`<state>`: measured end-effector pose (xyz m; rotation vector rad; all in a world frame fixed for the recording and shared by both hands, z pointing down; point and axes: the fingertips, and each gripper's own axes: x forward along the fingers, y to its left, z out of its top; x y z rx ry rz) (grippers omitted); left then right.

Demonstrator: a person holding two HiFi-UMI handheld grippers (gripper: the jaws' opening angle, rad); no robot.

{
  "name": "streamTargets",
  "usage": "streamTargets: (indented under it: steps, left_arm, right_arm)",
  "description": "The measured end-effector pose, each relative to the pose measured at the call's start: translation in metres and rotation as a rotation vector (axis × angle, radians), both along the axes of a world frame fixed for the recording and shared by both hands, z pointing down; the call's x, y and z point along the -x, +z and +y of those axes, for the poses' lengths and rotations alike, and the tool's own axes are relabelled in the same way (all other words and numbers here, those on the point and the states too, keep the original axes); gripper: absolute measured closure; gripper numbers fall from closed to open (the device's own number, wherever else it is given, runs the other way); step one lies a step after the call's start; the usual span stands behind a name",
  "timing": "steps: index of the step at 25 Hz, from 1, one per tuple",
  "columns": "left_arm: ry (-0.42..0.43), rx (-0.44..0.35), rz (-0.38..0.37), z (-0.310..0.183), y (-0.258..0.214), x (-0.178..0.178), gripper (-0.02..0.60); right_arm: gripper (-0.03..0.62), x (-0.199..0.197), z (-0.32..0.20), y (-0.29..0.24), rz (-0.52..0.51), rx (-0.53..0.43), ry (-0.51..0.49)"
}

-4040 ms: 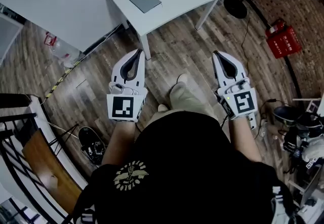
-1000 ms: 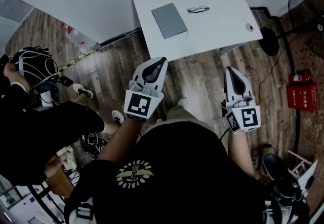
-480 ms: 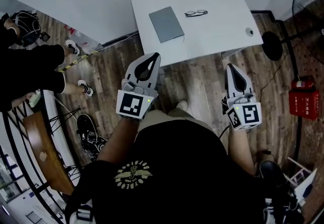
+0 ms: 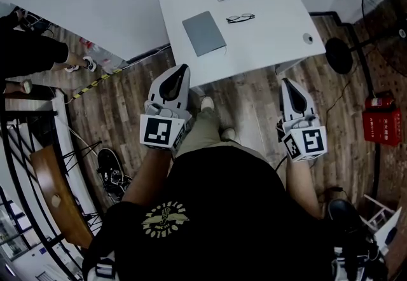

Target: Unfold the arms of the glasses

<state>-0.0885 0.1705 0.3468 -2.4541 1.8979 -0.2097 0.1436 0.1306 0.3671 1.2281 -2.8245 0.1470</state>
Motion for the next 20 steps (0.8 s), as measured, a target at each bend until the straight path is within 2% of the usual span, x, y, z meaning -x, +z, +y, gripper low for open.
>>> streamTargets:
  steps: [10, 20]
  left_arm:
    - [0.049, 0.027, -0.007, -0.030, 0.005, -0.002, 0.574]
    - [0.131, 0.052, 0.051, -0.068, 0.014, -0.004, 0.574]
  right_arm:
    - [0.594, 0.001, -0.013, -0.005, 0.010, -0.018, 0.042]
    - [0.594, 0.009, -0.043, -0.004, 0.035, -0.015, 0.068]
